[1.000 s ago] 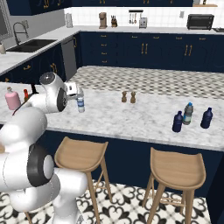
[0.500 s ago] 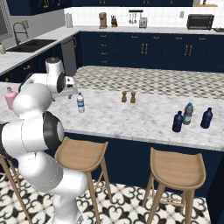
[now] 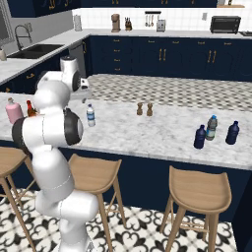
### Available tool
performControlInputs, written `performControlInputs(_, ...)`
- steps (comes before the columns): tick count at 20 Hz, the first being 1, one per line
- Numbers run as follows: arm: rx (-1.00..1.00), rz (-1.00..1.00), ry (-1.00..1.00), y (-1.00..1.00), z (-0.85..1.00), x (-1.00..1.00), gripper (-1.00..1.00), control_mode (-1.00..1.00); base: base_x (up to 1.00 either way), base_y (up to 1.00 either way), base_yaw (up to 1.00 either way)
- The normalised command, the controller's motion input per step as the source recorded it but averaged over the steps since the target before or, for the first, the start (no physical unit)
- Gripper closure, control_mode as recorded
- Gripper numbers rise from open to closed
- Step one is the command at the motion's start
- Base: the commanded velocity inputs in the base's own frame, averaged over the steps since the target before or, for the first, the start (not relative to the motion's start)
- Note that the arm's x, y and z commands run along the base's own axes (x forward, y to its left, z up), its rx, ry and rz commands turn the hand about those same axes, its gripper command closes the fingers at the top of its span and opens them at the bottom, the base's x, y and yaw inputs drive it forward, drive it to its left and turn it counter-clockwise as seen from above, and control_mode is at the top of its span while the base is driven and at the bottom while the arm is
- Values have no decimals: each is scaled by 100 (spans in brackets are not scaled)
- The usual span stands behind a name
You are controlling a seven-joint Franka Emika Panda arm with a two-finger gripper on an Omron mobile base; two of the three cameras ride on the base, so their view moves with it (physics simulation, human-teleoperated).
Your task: Move the plastic bottles in the middle to the plastics group, and the glass bottles in the middle to the glass group.
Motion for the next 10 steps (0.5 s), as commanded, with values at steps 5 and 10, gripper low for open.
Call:
performControlInputs(5, 7, 0, -22, 0, -56, 25, -100, -100, 0, 0, 0)
performControlInputs(10, 4, 0, -22, -4, -44, 27, -100, -100, 0, 0, 0)
